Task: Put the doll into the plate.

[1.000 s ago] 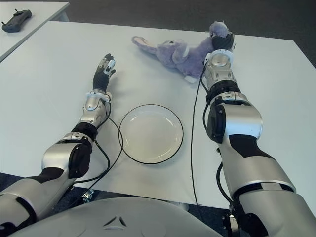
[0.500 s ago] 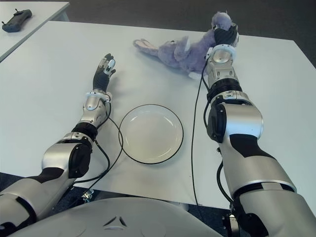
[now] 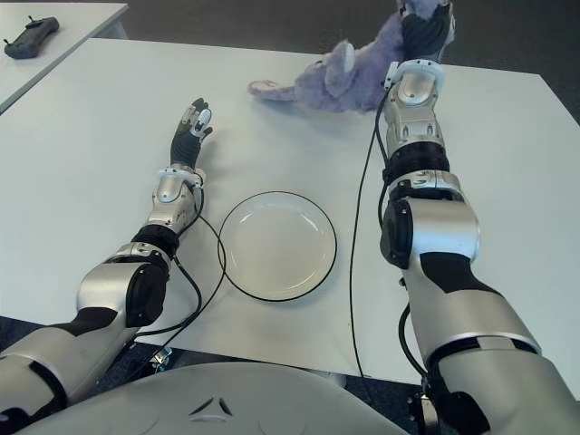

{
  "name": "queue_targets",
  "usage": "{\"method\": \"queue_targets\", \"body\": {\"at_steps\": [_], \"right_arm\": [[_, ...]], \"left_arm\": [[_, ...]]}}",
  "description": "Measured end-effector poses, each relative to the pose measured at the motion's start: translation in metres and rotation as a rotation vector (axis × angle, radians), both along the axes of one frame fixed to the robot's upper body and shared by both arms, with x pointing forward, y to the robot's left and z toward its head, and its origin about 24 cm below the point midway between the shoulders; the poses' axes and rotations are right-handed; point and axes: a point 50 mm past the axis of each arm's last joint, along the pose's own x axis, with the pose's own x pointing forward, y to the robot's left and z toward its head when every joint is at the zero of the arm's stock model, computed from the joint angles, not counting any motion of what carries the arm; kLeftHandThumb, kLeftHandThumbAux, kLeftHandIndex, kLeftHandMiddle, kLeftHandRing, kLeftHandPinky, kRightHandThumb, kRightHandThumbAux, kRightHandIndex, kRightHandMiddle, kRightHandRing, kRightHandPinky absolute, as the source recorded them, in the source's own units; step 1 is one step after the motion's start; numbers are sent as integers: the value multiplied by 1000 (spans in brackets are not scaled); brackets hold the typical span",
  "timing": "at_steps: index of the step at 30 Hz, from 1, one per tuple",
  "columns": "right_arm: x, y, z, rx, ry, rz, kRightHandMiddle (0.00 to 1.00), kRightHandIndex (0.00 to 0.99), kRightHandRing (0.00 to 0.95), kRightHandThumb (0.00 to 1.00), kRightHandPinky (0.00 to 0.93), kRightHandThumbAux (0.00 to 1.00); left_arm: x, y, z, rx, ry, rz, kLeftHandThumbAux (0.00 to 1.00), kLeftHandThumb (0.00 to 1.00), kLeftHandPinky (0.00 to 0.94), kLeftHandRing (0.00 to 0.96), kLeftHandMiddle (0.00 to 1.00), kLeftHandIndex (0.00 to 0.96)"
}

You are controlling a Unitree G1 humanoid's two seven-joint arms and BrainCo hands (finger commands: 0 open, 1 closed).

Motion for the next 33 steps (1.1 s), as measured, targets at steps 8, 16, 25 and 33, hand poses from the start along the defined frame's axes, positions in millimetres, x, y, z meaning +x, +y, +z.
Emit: {"method": "queue_targets", "body": {"at_steps": [8, 16, 25, 33], "right_arm": [[-18, 3, -1, -85, -80, 20, 834, 442, 847, 724, 870, 709], [-36, 7, -11, -145, -106, 73, 824, 442, 842, 728, 865, 708], [-62, 12, -22, -224, -134, 135, 834, 442, 846, 730, 872, 707], [-86, 23, -32, -303, -156, 204, 847, 442, 855, 728, 868, 707]], "left_arm": [[0, 0, 0, 0, 0, -1, 398, 0, 0, 0, 0, 0], [0, 0, 0, -1, 1, 0, 386, 0, 0, 0, 0, 0], [0, -1, 0, -2, 1, -1, 383, 0, 0, 0, 0, 0], [0, 0, 0, 0, 2, 7, 384, 0, 0, 0, 0, 0]]}}
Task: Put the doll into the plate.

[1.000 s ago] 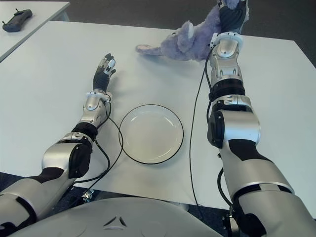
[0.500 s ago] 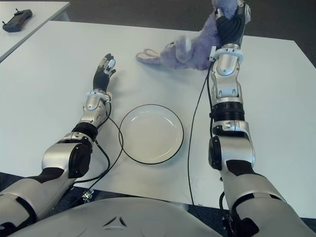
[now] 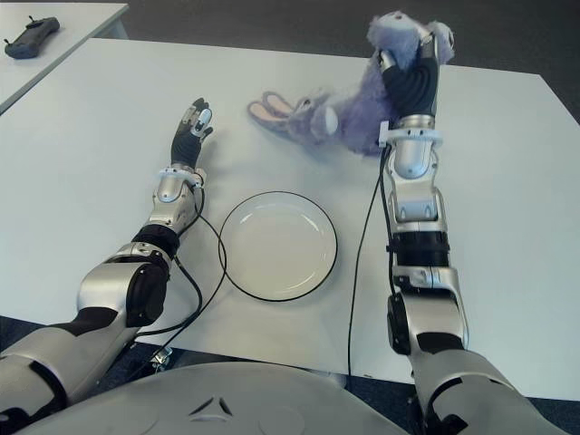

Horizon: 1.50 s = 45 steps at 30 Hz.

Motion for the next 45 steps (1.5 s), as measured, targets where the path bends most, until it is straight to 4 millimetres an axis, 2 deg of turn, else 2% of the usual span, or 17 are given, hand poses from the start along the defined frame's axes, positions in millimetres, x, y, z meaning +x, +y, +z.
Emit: {"method": "queue_targets", "body": {"at_steps": [22, 37, 45], "right_arm": [[-26, 11, -13, -88, -53, 93, 845, 441, 847, 719, 854, 708], [-35, 20, -5, -152, -189, 133, 845, 441, 842, 719, 842, 709], [-33, 21, 5, -159, -243, 137, 864, 441, 861, 725, 876, 709]], "left_arm": [[0, 1, 0, 0, 3, 7, 381, 0, 0, 0, 0, 0], [0, 0, 0, 1, 3, 6, 385, 0, 0, 0, 0, 0], [0, 1, 0, 3, 3, 8, 378, 0, 0, 0, 0, 0]]}}
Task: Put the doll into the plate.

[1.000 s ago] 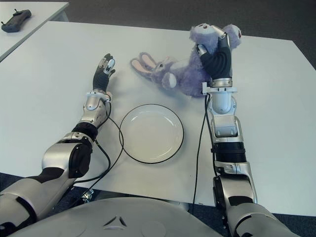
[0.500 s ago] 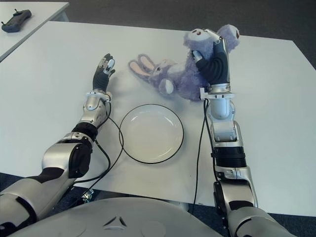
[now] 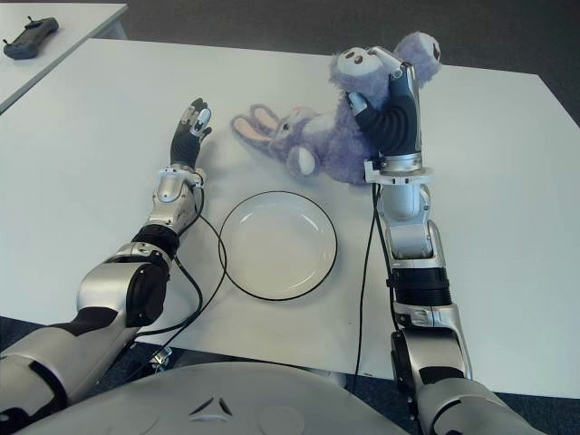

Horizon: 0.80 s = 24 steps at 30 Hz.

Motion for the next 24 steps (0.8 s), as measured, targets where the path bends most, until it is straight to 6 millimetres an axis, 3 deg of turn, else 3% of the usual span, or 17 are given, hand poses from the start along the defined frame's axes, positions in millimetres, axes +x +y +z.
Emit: {"method": "queue_targets", "body": {"at_steps": [11, 24], "right_arm": [[12, -4, 39, 10, -126, -29, 839, 442, 849, 727, 848, 707], [11, -6, 48, -15, -182, -77, 834, 442, 849, 731, 880, 706]], "left_arm": [[0, 0, 0, 2, 1, -2, 383, 0, 0, 0, 0, 0], [0, 0, 0, 6, 0, -3, 374, 0, 0, 0, 0, 0]]}}
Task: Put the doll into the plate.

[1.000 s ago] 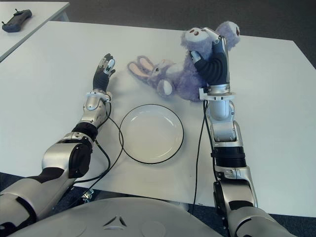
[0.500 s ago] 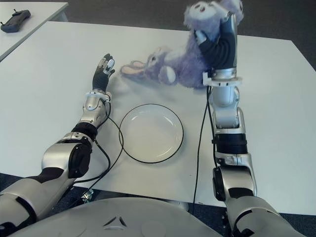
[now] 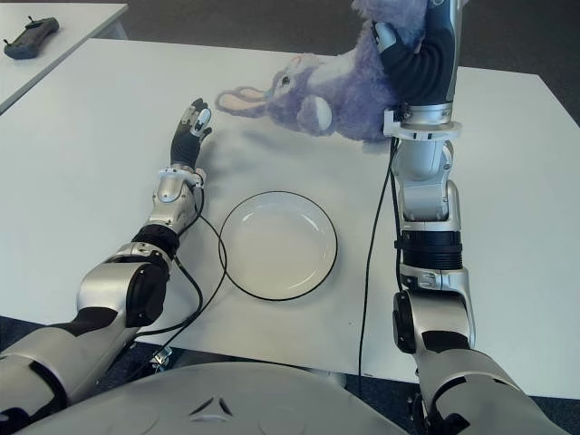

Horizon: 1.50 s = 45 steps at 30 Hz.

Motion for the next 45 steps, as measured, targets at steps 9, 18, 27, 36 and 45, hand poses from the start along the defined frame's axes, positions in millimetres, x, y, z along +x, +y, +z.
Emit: {"method": "queue_targets", "body": {"at_steps": [9, 18, 27, 36, 45], "right_arm": [[1, 2, 7, 3, -20, 10, 823, 443, 850, 735, 881, 704], [1, 8, 19, -9, -56, 26, 843, 442, 865, 737, 889, 705], [-1, 21, 19, -35, -72, 75, 844, 442, 867, 735, 881, 706], [-10, 36, 9, -62, -109, 116, 828, 441, 843, 735, 839, 705], [-15, 58, -8, -47, -60, 238, 871, 441, 876, 731, 886, 707]], "left_arm": [[0, 1, 0, 0, 1, 3, 378, 0, 0, 0, 0, 0], [0, 1, 0, 1, 1, 2, 372, 0, 0, 0, 0, 0], [0, 0, 0, 0, 1, 2, 374, 0, 0, 0, 0, 0], [0, 0, 0, 0, 1, 1, 373, 0, 0, 0, 0, 0], [0, 0, 0, 1, 1, 2, 372, 0, 0, 0, 0, 0]]}}
